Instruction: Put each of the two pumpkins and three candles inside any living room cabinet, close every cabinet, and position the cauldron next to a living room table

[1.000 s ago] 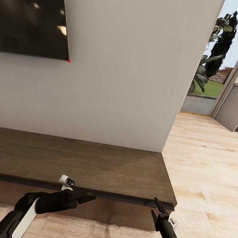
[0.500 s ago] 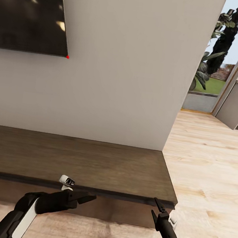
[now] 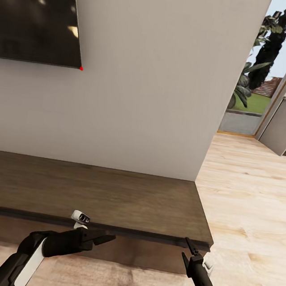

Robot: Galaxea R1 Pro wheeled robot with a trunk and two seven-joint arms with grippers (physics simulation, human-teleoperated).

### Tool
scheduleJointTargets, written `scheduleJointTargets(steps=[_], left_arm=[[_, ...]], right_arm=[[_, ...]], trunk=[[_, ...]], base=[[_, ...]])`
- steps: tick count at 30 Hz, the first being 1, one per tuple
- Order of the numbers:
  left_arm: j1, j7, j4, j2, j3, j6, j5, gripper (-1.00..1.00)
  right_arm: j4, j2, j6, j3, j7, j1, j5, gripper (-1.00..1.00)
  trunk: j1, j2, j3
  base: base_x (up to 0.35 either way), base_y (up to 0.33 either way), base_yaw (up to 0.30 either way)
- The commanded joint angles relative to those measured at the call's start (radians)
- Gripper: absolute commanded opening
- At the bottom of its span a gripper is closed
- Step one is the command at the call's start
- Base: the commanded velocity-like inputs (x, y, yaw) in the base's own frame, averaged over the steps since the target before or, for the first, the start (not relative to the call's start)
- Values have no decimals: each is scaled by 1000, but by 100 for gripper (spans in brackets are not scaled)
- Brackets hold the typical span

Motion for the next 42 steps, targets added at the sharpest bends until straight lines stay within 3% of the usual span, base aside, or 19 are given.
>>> scheduleJointTargets(steps=[1,14,15,42], left_arm=[[0,-1,0,0,-1,10,2,100],[0,0,0,0,-1,10,-3,100],[0,0,0,0,-1,10,-3,100],[0,1,0,0,-2,10,-4,100]], right_arm=[[0,0,10,-1,2,0,-9,100],[0,0,9,-1,2,0,-9,100],[0,0,9,-1,2,0,-9,-100],[0,0,9,-1,2,0,-9,-100]], trunk=[[0,0,-1],[0,0,-1],[0,0,-1],[0,0,-1]], base=[[8,0,0],[1,0,0],[0,0,0],[0,0,0]])
